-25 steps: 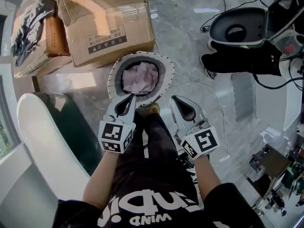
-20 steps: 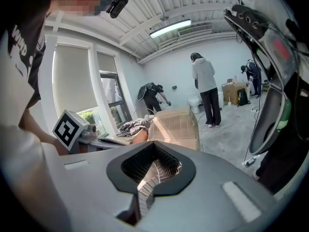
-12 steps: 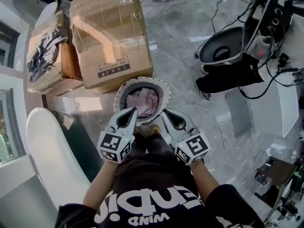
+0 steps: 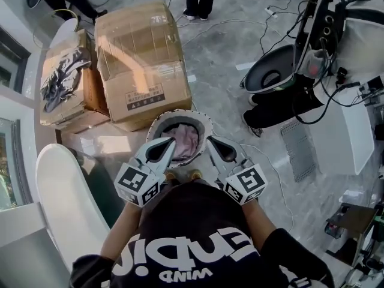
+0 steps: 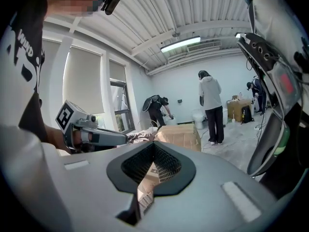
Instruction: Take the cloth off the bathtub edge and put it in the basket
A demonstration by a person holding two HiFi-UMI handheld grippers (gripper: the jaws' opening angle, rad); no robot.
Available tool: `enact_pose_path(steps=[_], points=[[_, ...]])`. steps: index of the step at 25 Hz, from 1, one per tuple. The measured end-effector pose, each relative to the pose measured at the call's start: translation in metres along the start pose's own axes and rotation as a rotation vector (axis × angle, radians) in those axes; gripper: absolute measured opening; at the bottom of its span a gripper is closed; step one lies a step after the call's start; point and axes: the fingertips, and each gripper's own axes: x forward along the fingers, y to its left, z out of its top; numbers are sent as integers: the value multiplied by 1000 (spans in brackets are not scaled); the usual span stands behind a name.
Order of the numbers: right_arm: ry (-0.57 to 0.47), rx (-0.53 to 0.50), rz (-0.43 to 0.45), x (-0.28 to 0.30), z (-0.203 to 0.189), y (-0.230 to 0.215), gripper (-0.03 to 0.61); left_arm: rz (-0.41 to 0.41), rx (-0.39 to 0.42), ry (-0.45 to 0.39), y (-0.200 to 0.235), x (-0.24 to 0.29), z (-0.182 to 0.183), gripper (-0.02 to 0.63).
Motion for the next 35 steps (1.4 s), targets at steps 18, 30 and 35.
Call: enact_pose_path(steps=[18,30,35], points=[[-70,-46,65,-20,35,4,6,-53,86,-82,-18,-27,37,-3],[-62,-48,100,-31,30,16,6,-29,77,-88,-28,-34,30,-3],[-67,-54,112,-35,27,18,6,-25,89,-87,-34,-34,27,-3]])
